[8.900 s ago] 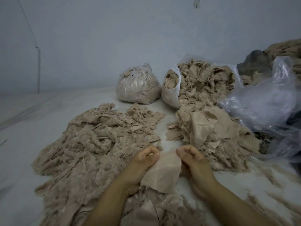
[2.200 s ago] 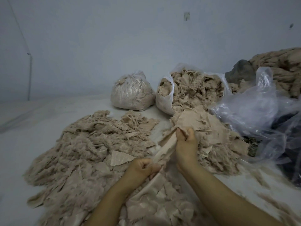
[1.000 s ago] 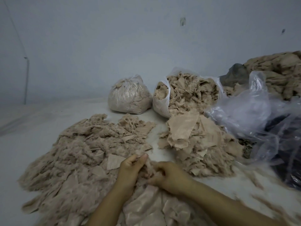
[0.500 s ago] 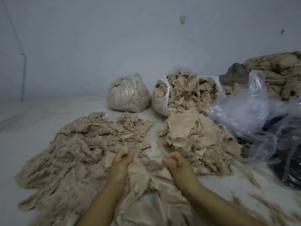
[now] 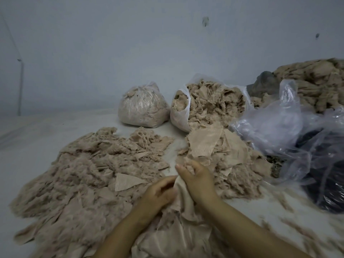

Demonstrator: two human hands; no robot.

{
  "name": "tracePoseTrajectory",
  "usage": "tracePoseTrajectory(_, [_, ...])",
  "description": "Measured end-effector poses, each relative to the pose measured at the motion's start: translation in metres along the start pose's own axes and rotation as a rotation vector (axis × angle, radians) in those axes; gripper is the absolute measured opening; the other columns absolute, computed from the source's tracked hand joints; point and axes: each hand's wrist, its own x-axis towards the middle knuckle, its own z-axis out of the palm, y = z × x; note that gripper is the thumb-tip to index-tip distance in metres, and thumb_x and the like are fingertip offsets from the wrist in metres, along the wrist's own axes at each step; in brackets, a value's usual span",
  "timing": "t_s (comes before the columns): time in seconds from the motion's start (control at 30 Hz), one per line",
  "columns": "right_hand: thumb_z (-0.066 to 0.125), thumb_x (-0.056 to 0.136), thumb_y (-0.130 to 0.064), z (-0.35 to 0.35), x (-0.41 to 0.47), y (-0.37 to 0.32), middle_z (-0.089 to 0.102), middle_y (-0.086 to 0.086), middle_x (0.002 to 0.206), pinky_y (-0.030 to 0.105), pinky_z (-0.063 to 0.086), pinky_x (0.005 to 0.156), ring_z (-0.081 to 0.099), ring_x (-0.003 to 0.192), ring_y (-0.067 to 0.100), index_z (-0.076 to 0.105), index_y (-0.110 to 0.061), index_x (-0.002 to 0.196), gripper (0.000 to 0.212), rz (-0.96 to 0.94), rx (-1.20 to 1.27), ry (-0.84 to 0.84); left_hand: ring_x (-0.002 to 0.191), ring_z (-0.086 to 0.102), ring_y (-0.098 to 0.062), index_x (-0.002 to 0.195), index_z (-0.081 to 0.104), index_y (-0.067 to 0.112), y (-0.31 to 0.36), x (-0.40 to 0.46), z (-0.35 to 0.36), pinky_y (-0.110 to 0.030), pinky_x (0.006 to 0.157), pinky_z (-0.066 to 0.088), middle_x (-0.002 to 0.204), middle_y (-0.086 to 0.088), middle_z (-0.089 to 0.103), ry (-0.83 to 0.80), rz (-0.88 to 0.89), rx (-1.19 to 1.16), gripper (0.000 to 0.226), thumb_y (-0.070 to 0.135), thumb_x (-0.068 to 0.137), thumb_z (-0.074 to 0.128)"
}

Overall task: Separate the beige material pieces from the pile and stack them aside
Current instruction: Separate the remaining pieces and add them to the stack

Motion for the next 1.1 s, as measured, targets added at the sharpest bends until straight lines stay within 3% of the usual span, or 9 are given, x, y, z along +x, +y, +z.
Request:
tracePoseTrajectory(0.13, [0.068,0.087,-0.018,0.001,0.006,0.001,0.046,-0.009,0.057,0.016,0.034,0.05,0.039,0.049,0.0,0.051,-0.009,0.067,0.027,-0.043,-0.009,0.084,0.038,0.046,0.001,0.073,0.064,0.008,0.003,0.0,0.004,-0.012,0.042,0.035,0.046,0.009,0.054,0.008,-0.129,-0.01,0.017,0.019,0.085,0.062])
tracePoseTrajectory(0.37, [0.067,0.088,-0.022,-0.011,0.017,-0.006,0.045,0.001,0.06,0.026,0.035,0.054,0.04,0.056,0.01,0.048,-0.01,0.068,0.03,-0.053,0.09,0.299,0.04,0.042,-0.007,0.048,0.058,0.022,0.003,-0.003,-0.012,-0.018,0.045,0.035,0.046,0.005,0.049,0.019,-0.184,0.043,0.036,0.041,0.078,0.061])
tracePoseTrajectory(0.53, [0.063,0.091,-0.024,0.0,0.011,-0.004,0.058,0.005,0.069,0.031,0.045,0.063,0.053,0.066,0.015,0.057,-0.009,0.075,0.023,0.001,0.175,0.175,0.103,0.066,-0.031,0.116,0.063,0.002,0.004,-0.002,0.001,-0.032,0.083,0.054,0.112,-0.02,0.067,-0.088,-0.219,-0.371,0.034,0.024,0.09,0.06])
tracePoseTrajectory(0.7, [0.061,0.091,-0.037,-0.011,0.009,-0.005,0.064,0.004,0.057,0.024,0.045,0.058,0.057,0.056,0.01,0.059,-0.003,0.067,0.042,0.14,0.133,0.002,0.061,0.068,-0.02,0.096,0.07,0.0,0.005,0.0,0.004,-0.028,0.054,0.056,0.078,-0.018,0.07,0.086,-0.265,-0.64,0.02,0.006,0.078,0.062])
tracePoseTrajectory(0.77, [0.051,0.087,-0.057,-0.022,0.014,-0.009,0.068,0.02,0.079,0.022,0.047,0.065,0.063,0.072,0.028,0.066,0.005,0.086,0.065,0.251,0.104,-0.158,0.037,0.047,-0.01,0.094,0.061,-0.002,0.006,0.0,0.0,-0.02,0.04,0.044,0.052,-0.005,0.056,0.084,-0.244,-0.59,0.025,0.014,0.076,0.065])
tracePoseTrajectory(0.83, [0.041,0.082,-0.072,-0.029,0.019,-0.012,0.065,0.01,0.112,0.027,0.045,0.086,0.061,0.106,0.027,0.064,-0.009,0.118,0.076,0.389,0.073,-0.284,0.033,0.031,-0.006,0.097,0.052,0.0,0.004,0.0,-0.002,-0.018,0.039,0.035,0.046,0.001,0.048,0.031,-0.226,-0.436,0.034,0.02,0.074,0.068])
tracePoseTrajectory(0.9, [0.053,0.071,-0.077,-0.028,0.018,-0.012,0.065,0.001,0.114,0.031,0.045,0.094,0.06,0.109,0.019,0.066,-0.018,0.113,0.074,0.481,-0.001,-0.433,0.034,0.037,-0.006,0.1,0.053,-0.004,0.002,0.0,0.001,-0.021,0.04,0.035,0.054,-0.002,0.059,0.006,-0.219,-0.302,0.04,0.021,0.073,0.071])
tracePoseTrajectory(1.0, [0.074,0.077,-0.047,-0.021,0.012,-0.004,0.065,0.003,0.078,0.028,0.048,0.068,0.06,0.075,0.015,0.062,-0.02,0.068,0.031,0.407,-0.096,-0.459,0.038,0.049,-0.006,0.09,0.065,0.006,0.005,0.0,0.004,-0.016,0.039,0.039,0.059,-0.003,0.065,0.073,-0.237,-0.234,0.027,0.026,0.072,0.07])
tracePoseTrajectory(1.1, [0.067,0.088,-0.026,-0.026,0.016,-0.004,0.061,0.002,0.076,0.024,0.046,0.055,0.057,0.065,0.015,0.057,-0.018,0.066,0.026,0.338,0.104,-0.155,0.028,0.027,-0.006,0.074,0.054,0.006,0.005,0.003,-0.003,-0.015,0.03,0.023,0.042,-0.001,0.046,0.236,-0.248,-0.23,0.03,0.035,0.075,0.062])
